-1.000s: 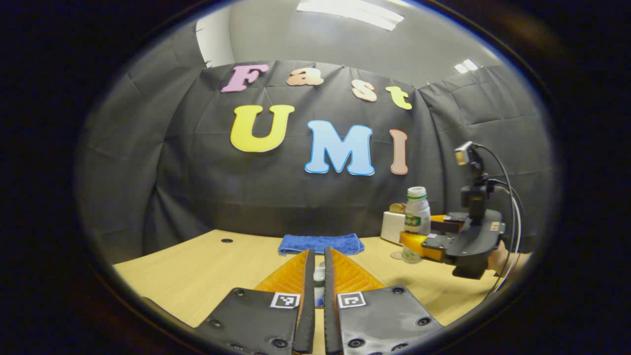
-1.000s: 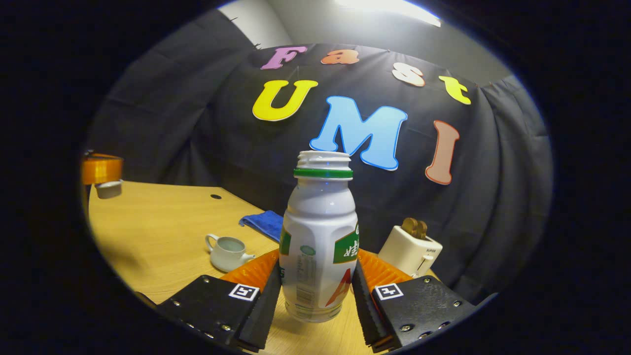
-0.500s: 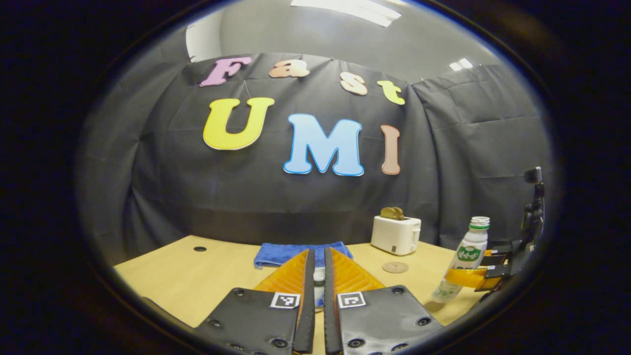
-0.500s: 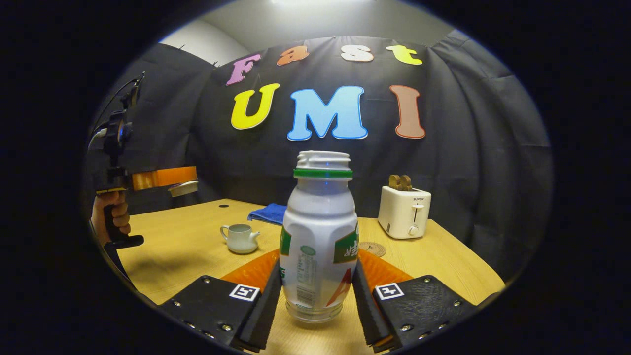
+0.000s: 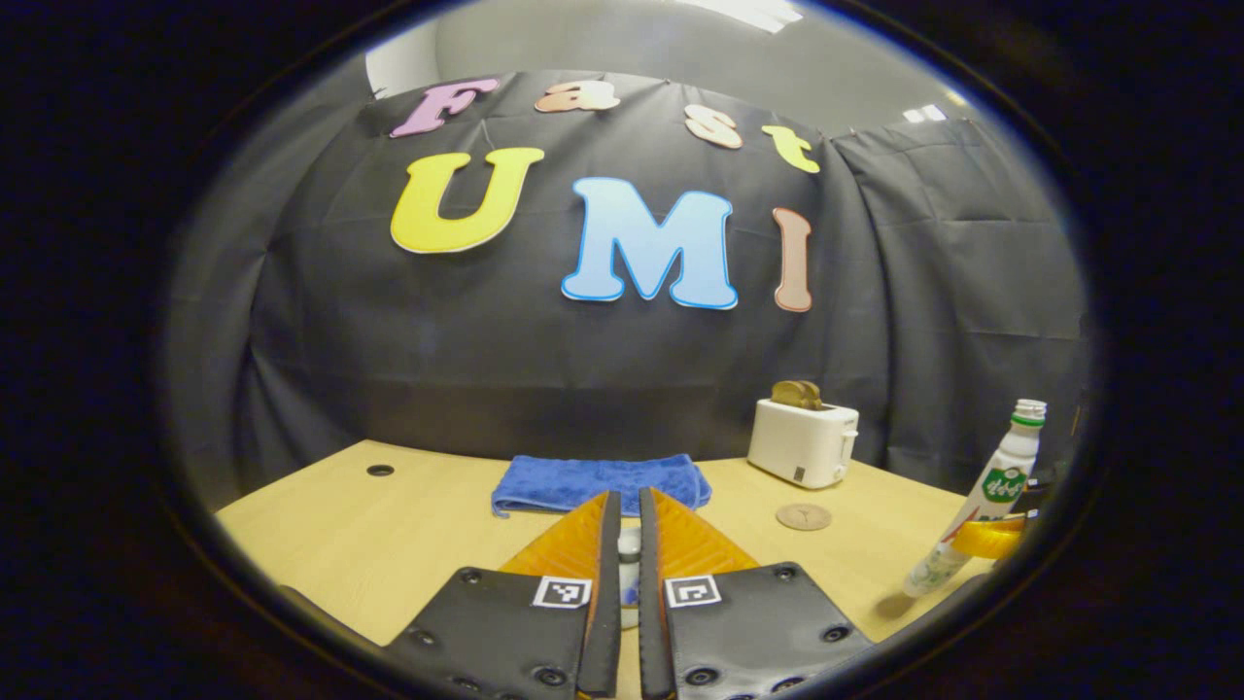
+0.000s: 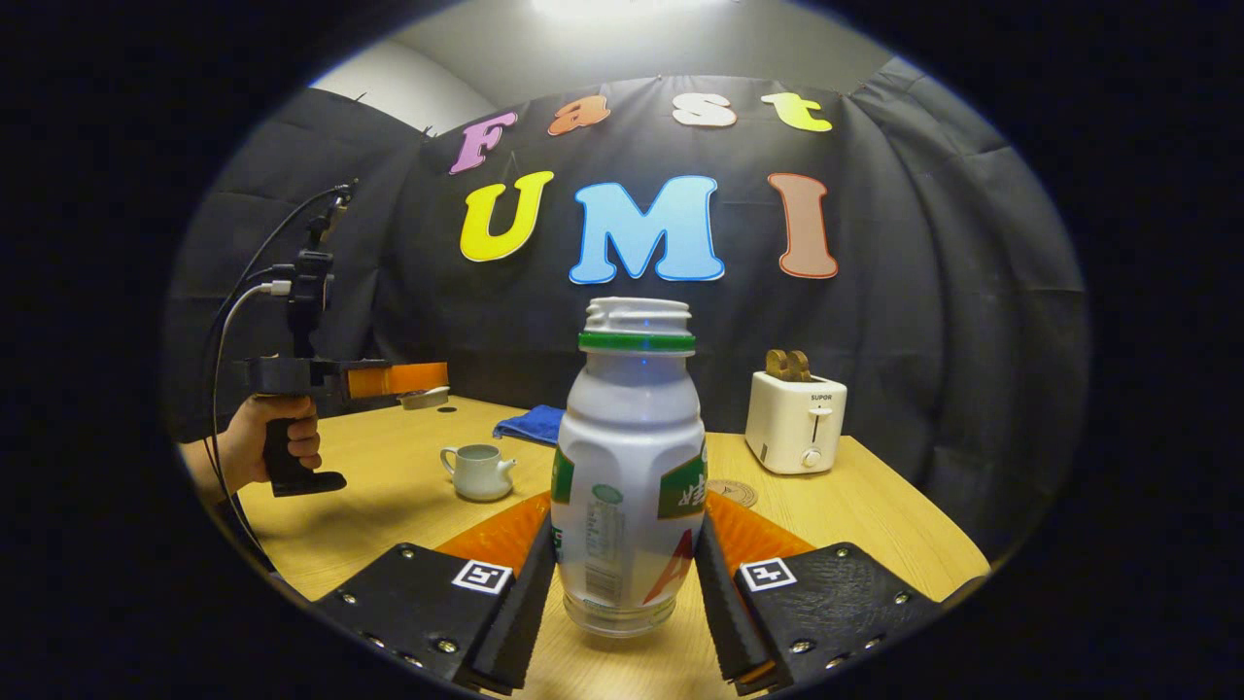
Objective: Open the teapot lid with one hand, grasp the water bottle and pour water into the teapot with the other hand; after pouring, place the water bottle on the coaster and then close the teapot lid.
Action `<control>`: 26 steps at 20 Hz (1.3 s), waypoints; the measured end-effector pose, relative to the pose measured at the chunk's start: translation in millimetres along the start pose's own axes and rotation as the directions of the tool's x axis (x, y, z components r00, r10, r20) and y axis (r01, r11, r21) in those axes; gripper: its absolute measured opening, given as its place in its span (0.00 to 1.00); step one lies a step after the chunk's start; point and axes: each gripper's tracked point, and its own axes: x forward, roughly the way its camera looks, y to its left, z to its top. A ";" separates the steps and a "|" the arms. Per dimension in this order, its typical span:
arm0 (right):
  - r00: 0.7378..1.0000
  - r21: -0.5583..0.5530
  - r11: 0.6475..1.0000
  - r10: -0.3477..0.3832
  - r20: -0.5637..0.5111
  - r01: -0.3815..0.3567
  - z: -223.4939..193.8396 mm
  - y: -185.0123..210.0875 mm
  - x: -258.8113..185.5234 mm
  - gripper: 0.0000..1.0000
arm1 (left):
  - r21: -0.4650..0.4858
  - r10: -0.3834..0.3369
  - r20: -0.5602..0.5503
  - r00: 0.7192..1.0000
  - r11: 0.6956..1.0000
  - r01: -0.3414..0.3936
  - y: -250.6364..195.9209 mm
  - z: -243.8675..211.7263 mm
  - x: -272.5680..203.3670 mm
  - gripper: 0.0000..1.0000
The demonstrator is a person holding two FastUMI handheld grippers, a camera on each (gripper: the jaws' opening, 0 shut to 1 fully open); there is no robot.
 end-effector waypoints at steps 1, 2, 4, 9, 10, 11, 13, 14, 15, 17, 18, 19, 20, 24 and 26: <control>1.000 0.002 1.000 0.002 0.001 -0.002 -0.4 1.4 1.5 0.70 | 0.000 0.003 0.001 1.000 1.000 -0.003 1.6 0.5 1.1 0.18; 1.000 0.004 1.000 0.004 -0.001 -0.004 -0.2 1.9 3.3 0.70 | 0.002 0.006 0.000 1.000 1.000 -0.006 3.5 0.7 3.3 0.18; 1.000 0.007 1.000 0.010 -0.004 -0.010 -2.5 3.2 3.4 0.71 | 0.000 0.000 0.002 1.000 1.000 0.000 3.0 -0.1 5.8 0.18; 1.000 0.005 1.000 0.006 -0.001 -0.006 -4.2 2.2 6.2 0.70 | 0.019 -0.006 -0.011 1.000 1.000 0.006 1.1 -9.0 23.4 0.18; 1.000 0.004 1.000 0.004 0.000 -0.004 -3.5 1.3 6.1 0.70 | 0.023 0.003 -0.016 1.000 1.000 -0.002 2.2 -12.4 27.3 0.18; 1.000 0.003 1.000 0.001 0.002 -0.001 -4.3 -0.2 5.9 0.68 | 0.024 0.006 -0.020 1.000 1.000 -0.006 2.7 -15.9 31.0 0.18; 1.000 0.001 1.000 -0.002 0.001 0.002 -5.1 -0.6 7.6 0.70 | 0.023 0.007 -0.024 1.000 1.000 -0.007 1.2 -21.6 41.0 0.18; 1.000 0.005 1.000 0.001 0.000 -0.001 -6.0 -0.6 8.4 0.70 | 0.026 0.004 -0.029 1.000 1.000 -0.004 0.4 -24.4 47.2 0.18; 1.000 0.009 1.000 0.001 -0.003 0.000 -7.5 -0.1 9.4 0.70 | 0.030 0.005 -0.036 0.999 1.000 -0.004 -0.6 -30.8 54.0 0.18; 1.000 0.007 1.000 -0.005 -0.003 0.005 -8.0 -3.2 9.5 0.70 | 0.033 -0.003 -0.059 0.998 0.999 0.005 -3.0 -40.8 62.0 0.18; 1.000 0.006 1.000 -0.010 -0.002 0.010 -7.8 -5.2 8.7 0.70 | 0.035 0.000 -0.065 0.998 0.999 0.002 -1.2 -45.1 64.8 0.18; 1.000 0.008 1.000 -0.010 -0.002 0.010 -9.3 -5.2 8.9 0.68 | 0.033 0.006 -0.069 0.998 0.999 -0.004 0.8 -49.1 66.3 0.18; 1.000 0.010 1.000 -0.010 -0.003 0.010 -8.2 -5.6 9.4 0.70 | 0.026 0.011 -0.073 0.997 1.000 -0.009 3.9 -49.8 68.2 0.18; 1.000 0.011 1.000 -0.014 0.004 0.014 -6.1 -7.1 9.4 0.70 | 0.026 0.018 -0.088 0.996 1.000 -0.015 7.4 -56.8 69.7 0.14; 1.000 0.010 1.000 -0.014 0.005 0.014 -6.3 -7.2 9.5 0.70 | 0.031 0.012 -0.102 0.995 0.999 -0.009 3.9 -60.0 71.5 0.14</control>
